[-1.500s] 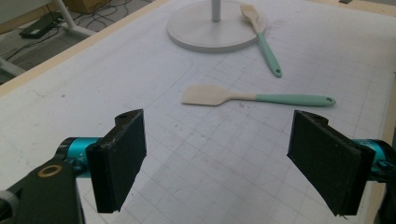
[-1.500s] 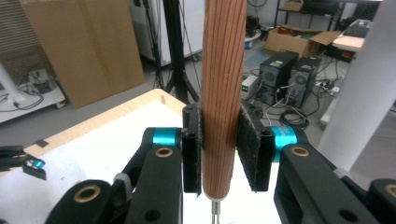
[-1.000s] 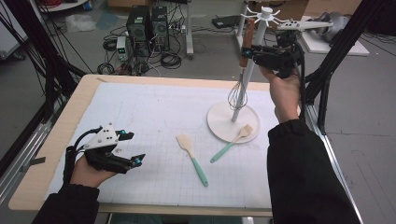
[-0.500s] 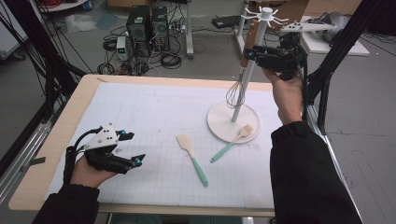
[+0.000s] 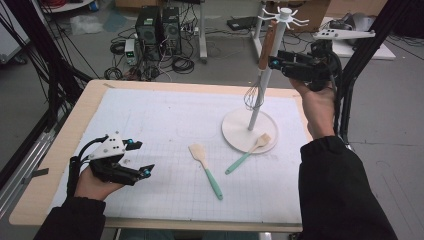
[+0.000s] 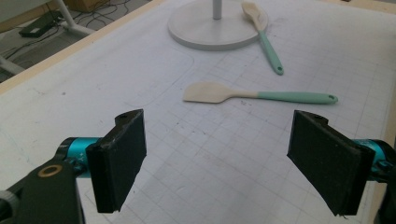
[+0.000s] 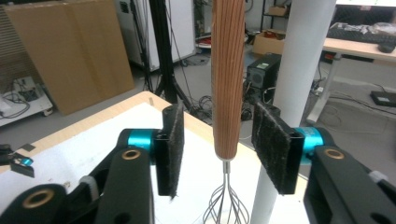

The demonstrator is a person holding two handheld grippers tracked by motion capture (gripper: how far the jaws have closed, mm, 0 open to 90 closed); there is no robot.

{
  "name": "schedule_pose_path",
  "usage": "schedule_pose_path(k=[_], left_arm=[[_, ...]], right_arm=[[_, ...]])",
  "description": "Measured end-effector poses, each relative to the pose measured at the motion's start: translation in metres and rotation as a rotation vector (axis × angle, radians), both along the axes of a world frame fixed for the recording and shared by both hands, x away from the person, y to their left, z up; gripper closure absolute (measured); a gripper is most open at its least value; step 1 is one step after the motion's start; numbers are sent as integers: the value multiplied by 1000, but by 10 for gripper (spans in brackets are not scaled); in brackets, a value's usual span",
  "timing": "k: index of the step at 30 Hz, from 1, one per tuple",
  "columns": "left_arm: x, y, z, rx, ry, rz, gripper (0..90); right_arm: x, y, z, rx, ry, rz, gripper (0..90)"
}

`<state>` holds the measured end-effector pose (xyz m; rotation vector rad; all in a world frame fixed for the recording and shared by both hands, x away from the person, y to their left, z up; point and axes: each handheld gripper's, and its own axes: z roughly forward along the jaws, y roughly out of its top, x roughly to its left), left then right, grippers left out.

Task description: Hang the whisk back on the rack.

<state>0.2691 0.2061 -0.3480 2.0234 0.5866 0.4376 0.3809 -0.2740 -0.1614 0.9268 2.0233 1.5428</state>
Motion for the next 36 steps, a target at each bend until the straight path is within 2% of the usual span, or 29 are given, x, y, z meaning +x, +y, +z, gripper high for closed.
schedule_pose_path(k=[8,12,17,29,36], left_arm=[[0,2,0,-7,3,3,195],[1,3,-2,-5,3,2,195],[1,4,-1,-5,5,7,195],[1,5,0,-15,1,13,195],[1,5,-1,-16,4,11,195]], right_arm=[[-8,-7,4,16,-21,59,558],[-9,-10,7,28,-17,89,601],[-10,-11,15,15,-23,112,686],[-13,-10,35,-2,-46,129,786],[-12,-9,48,-28,-51,142,865]])
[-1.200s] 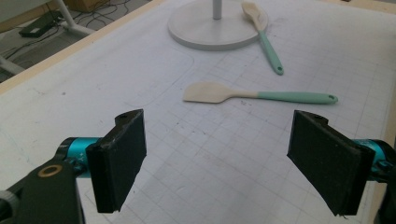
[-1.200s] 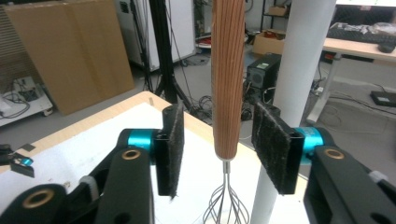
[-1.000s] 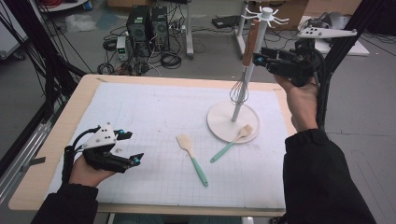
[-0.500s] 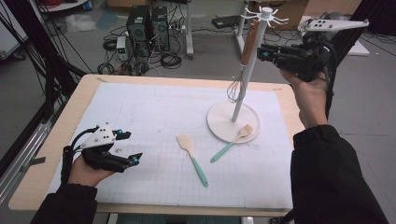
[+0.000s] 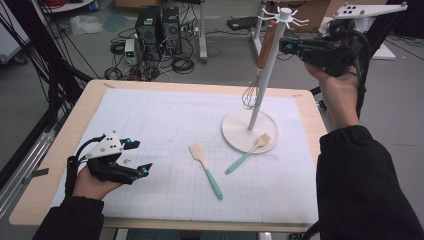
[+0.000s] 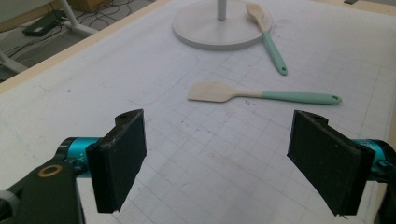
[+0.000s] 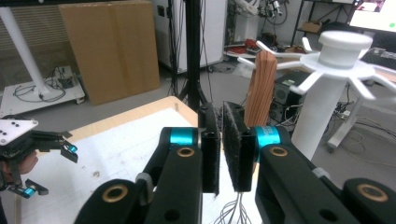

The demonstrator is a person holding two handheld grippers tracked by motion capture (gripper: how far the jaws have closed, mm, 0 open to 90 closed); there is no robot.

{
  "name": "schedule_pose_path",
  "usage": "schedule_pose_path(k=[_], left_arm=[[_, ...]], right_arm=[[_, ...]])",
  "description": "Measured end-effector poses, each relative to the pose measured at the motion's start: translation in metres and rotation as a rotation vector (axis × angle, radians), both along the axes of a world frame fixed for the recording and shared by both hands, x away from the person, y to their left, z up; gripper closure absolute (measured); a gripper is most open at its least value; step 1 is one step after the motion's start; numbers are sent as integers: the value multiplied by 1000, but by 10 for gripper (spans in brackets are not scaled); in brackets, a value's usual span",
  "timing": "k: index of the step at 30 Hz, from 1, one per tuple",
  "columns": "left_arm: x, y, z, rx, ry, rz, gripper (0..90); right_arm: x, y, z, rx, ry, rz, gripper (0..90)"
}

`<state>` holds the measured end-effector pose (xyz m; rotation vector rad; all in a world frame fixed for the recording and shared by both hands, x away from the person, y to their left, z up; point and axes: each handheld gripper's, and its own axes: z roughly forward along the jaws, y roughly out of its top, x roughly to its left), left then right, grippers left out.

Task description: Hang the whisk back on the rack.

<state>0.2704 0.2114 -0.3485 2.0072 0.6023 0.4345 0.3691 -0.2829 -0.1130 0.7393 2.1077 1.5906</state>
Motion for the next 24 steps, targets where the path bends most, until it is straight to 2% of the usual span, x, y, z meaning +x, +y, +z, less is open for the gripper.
schedule_pose_path(k=[2,4,7,10,14,24], left_arm=[[0,0,0,2,-2,2,195],[0,1,0,2,-1,0,195],[1,1,0,3,-1,1,195],[0,1,0,3,-1,2,195],[1,2,0,2,-2,5,195],[0,2,0,3,-2,5,195]], right_arm=[[-1,-1,2,0,3,3,891],[0,-1,4,-5,-7,7,891],[-1,-2,5,-8,4,3,891],[0,-3,5,-12,-7,2,891],[-1,-4,6,-8,7,2,891],[1,-7,6,-17,4,-3,892]])
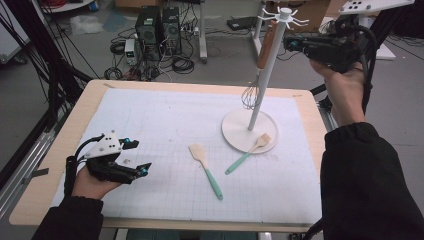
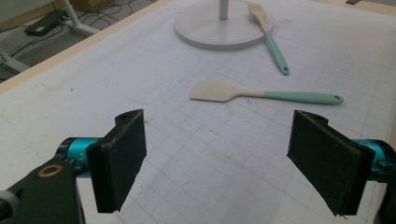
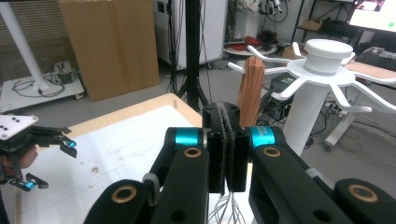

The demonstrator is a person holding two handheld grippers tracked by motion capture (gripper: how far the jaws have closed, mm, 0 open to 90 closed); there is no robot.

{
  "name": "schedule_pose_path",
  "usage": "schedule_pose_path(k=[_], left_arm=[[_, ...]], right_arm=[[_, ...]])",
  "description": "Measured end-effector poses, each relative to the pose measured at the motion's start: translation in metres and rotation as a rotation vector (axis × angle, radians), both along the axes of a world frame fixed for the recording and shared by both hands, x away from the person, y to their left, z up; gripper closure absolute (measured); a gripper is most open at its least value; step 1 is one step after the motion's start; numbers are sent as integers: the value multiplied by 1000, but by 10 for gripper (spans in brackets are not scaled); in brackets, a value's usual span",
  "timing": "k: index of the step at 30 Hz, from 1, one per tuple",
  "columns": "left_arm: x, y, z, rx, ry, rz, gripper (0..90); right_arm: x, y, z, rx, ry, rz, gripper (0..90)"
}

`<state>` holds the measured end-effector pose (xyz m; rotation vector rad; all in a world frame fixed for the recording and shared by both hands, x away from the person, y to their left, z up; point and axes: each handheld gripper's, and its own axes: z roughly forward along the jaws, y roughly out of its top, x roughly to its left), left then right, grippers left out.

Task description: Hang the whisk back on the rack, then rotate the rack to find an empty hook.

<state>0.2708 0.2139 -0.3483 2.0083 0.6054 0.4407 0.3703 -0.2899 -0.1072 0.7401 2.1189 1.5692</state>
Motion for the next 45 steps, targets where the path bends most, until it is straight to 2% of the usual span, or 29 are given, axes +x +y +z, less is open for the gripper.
schedule_pose_path(k=[7,8,9,19,20,29,36,45], left_arm=[[1,2,0,-3,0,3,195],[1,1,0,-5,0,3,195],[1,2,0,-3,0,2,195],[1,1,0,-3,0,4,195],[1,1,0,0,-2,5,195],[-1,2,1,-1,-5,9,195],[-1,2,2,1,-5,4,195],[-2,2,2,0,-5,2,196]], right_arm=[[1,-3,2,0,0,-8,892],[0,-4,3,2,11,-10,892],[1,-4,3,1,-1,-7,892],[2,-11,8,-6,-14,-25,893],[2,-12,8,-3,-3,-29,893],[5,-18,11,12,-13,-52,893],[8,-19,9,22,-4,-86,893],[12,-10,8,12,-2,-86,893]])
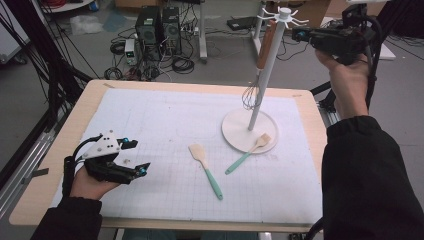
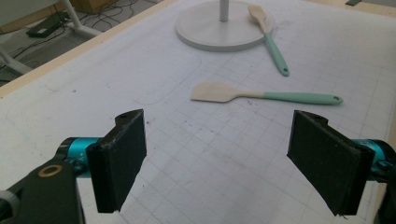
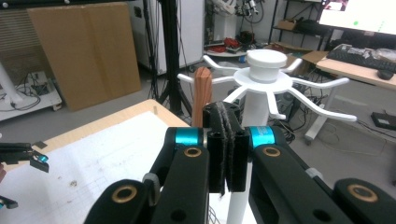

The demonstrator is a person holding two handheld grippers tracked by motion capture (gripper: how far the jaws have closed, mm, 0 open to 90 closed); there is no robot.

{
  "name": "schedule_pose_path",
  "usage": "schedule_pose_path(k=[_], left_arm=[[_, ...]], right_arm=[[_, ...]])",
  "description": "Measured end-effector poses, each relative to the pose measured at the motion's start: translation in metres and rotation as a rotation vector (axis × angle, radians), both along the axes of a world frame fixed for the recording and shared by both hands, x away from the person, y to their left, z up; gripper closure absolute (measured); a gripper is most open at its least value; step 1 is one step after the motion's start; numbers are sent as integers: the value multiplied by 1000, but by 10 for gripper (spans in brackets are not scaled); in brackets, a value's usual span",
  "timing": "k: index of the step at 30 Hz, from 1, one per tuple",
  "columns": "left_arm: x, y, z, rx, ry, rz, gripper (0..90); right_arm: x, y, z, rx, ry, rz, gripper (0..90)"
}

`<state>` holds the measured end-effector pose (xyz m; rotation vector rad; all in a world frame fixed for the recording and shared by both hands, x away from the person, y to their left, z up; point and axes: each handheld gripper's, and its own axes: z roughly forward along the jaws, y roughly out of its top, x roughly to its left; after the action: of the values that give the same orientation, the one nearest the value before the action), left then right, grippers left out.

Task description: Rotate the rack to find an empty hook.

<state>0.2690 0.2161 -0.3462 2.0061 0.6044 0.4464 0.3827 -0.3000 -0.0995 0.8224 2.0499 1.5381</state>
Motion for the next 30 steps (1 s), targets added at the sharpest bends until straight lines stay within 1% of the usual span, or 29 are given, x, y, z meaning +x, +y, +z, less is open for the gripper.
schedule_pose_path(k=[7,9,16,18,21,22,25,30], left_arm=[[0,0,0,-5,-3,2,196],[-1,1,1,-2,-3,1,196],[-1,1,1,-2,-5,2,196],[-1,1,1,-4,-6,1,196],[-1,1,2,-5,-7,1,196],[-1,1,2,-6,-6,1,196],[-1,1,2,-5,-6,0,196],[-2,1,2,-7,-6,2,196]], right_arm=[[0,8,1,-10,-8,-2,893],[-1,10,1,-9,-1,-6,893],[-2,17,1,-30,-10,-6,893],[-3,18,1,-30,-7,-14,893],[-4,19,1,-33,-15,-21,893],[-4,20,1,-32,-7,-23,893],[-4,22,1,-37,-18,-27,893],[-5,24,1,-37,-21,-36,893]])
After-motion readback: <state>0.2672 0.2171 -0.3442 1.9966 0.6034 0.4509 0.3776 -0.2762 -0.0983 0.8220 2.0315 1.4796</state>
